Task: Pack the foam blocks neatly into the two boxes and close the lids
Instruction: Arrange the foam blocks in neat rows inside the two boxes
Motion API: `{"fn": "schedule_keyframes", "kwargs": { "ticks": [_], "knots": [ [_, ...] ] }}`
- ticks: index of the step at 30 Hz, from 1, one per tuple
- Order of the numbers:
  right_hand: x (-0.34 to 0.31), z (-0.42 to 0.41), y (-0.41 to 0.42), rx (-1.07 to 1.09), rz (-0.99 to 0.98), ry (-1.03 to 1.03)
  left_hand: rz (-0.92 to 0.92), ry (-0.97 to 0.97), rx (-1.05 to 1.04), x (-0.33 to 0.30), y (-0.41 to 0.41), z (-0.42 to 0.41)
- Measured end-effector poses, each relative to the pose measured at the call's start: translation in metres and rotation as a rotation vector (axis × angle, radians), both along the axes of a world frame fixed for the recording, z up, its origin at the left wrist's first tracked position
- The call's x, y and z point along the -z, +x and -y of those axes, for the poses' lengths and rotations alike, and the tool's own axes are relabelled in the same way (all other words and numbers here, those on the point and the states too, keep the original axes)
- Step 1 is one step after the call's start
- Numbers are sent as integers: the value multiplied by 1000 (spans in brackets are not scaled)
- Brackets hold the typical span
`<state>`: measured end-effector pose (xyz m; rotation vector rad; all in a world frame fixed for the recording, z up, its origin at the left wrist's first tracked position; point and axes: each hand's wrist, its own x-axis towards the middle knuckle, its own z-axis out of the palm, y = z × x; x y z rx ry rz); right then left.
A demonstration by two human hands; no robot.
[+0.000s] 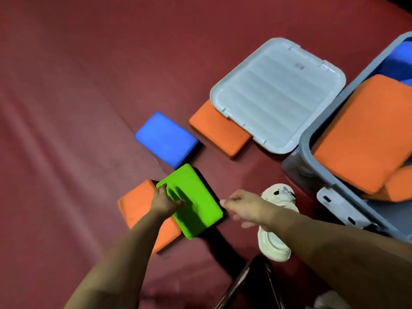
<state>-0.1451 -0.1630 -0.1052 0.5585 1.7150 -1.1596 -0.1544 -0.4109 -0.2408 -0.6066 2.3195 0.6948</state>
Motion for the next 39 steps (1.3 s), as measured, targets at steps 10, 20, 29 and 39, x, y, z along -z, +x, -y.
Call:
{"fn": "schedule_keyframes", "kwargs": {
  "ticks": [10, 20, 29, 39],
  "knots": [
    [57, -29, 8, -11, -122, 99, 107, -57, -137, 49, -59, -9],
    [63, -25, 7, 40, -124, 80, 177, -56, 392, 48, -16, -49],
    [70, -40, 11, 10, -95, 165, 413, 200, 219, 39, -5, -55],
    [64, -40, 10, -199, -154, 263, 485, 652, 126, 15, -18, -27]
  ]
}}
